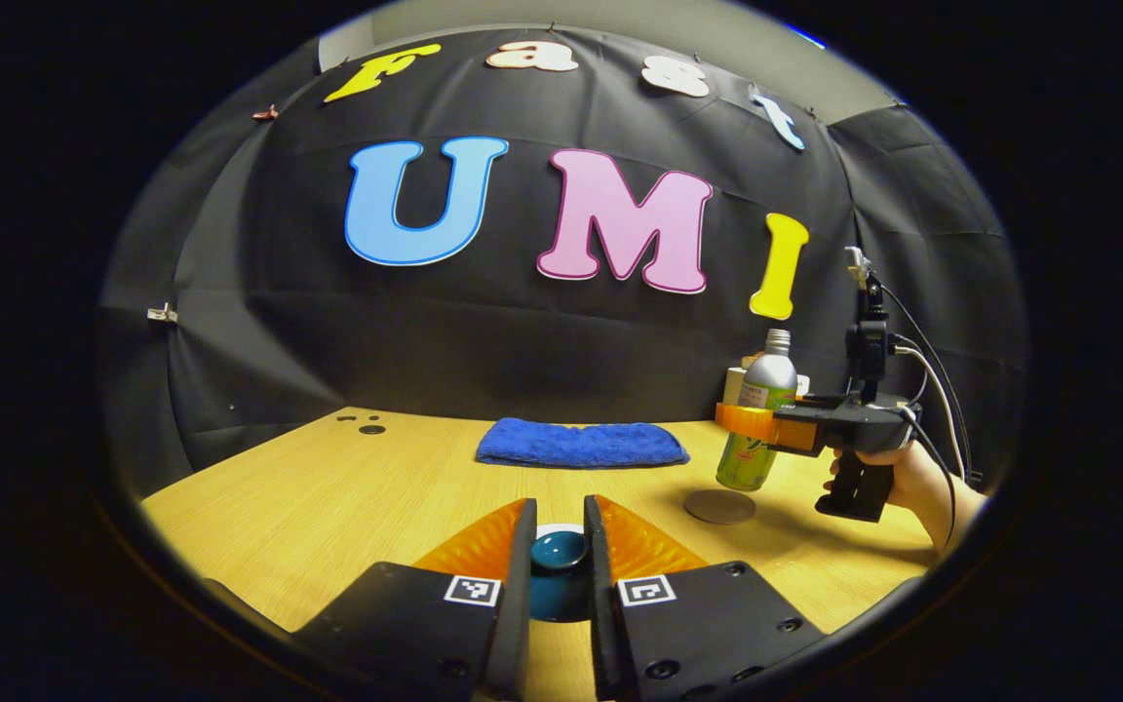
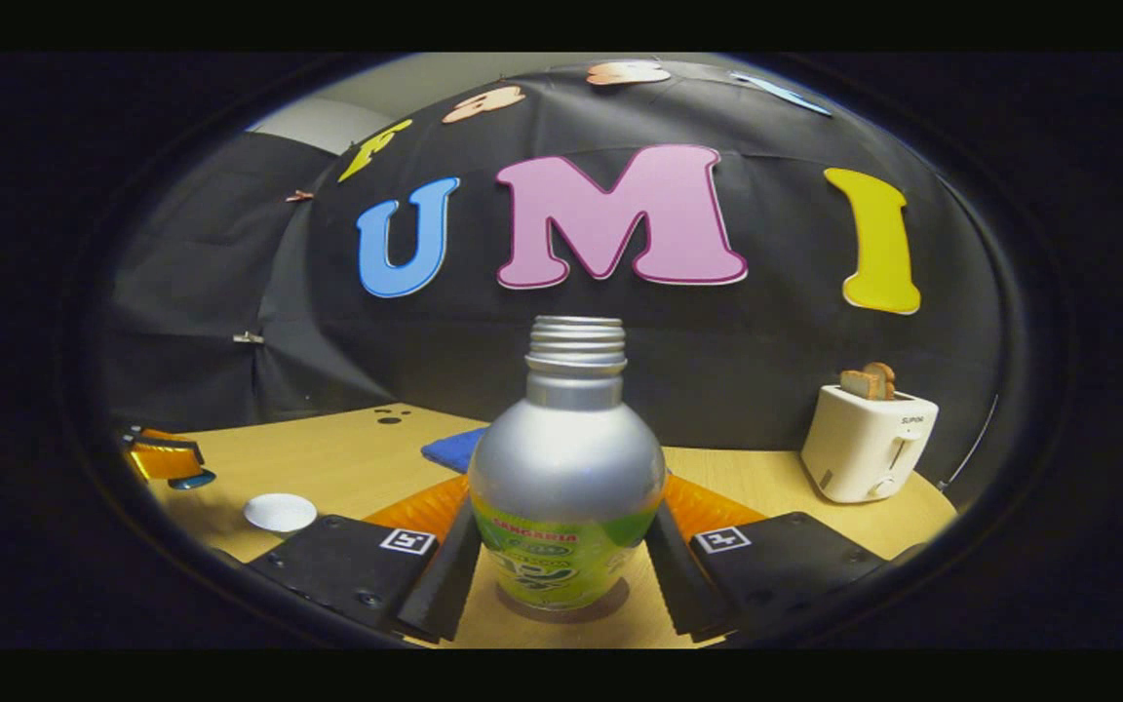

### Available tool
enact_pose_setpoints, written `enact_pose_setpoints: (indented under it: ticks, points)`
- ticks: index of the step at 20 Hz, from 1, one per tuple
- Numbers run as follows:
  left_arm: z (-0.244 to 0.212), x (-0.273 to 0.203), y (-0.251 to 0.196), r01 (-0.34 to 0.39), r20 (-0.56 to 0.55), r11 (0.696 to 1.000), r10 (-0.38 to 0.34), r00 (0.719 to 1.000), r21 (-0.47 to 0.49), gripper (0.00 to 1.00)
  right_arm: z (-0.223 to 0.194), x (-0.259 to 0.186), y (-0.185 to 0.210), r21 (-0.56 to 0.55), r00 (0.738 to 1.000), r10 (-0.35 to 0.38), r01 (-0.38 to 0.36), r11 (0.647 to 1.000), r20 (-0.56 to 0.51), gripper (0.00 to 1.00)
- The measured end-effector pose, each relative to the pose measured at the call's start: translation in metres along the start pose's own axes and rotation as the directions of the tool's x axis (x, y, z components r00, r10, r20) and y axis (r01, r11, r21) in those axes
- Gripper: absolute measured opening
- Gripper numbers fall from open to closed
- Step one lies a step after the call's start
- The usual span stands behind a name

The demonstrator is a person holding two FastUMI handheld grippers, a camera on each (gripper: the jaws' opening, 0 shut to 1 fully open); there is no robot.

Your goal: Open the teacup lid with one hand, grasp the water bottle and pour water into the teacup with the other hand; after pouring, place the water bottle on the coaster and then close the teacup lid.

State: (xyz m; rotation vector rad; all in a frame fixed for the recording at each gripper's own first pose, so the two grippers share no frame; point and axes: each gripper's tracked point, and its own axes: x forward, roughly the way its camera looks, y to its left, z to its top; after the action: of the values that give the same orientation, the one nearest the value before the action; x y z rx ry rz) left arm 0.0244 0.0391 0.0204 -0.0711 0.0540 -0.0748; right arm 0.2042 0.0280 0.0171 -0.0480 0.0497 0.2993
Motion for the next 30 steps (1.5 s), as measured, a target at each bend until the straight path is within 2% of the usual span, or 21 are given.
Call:
enact_pose_setpoints:
  ticks: [3,5,6,11,15,18,24,30]
  points:
    - [-0.003,0.003,0.009,-0.016,-0.006,1.0,0.016,1.0,0.0,0.32,-0.021,0.011,-0.007,0.054,0.999,-0.016,0.019,0.998,-0.039,0.81]
    - [-0.005,0.006,0.011,-0.013,-0.01,1.0,0.013,1.0,-0.011,0.29,-0.034,0.013,-0.013,0.041,0.997,-0.038,0.041,0.998,-0.067,0.78]
    - [-0.007,0.006,0.011,-0.01,-0.012,1.0,0.01,1.0,-0.016,0.31,-0.039,0.013,-0.014,0.03,0.996,-0.046,0.048,0.998,-0.076,0.81]
    - [-0.016,0.009,0.012,0.003,-0.032,0.999,-0.004,0.999,-0.036,0.3,-0.041,0.015,-0.011,0.037,0.997,-0.047,0.05,0.998,-0.067,0.82]
    - [-0.014,0.004,0.013,-0.002,-0.027,0.999,0.001,1.0,-0.032,0.3,-0.047,0.014,-0.01,0.091,0.996,-0.047,0.054,0.994,-0.076,0.85]
    - [-0.012,0.001,0.014,-0.009,-0.025,1.0,0.008,1.0,-0.026,0.33,-0.048,0.013,-0.015,0.098,0.994,-0.062,0.071,0.993,-0.091,1.0]
    - [-0.012,-0.011,0.015,-0.03,-0.024,0.999,0.029,0.999,-0.02,0.3,-0.048,0.003,-0.009,0.109,0.989,-0.071,0.085,0.99,-0.127,1.0]
    - [-0.004,-0.028,0.008,-0.038,-0.001,0.999,0.038,0.999,0.011,0.3,-0.066,-0.023,-0.007,0.065,0.975,-0.101,0.116,0.991,-0.197,1.0]
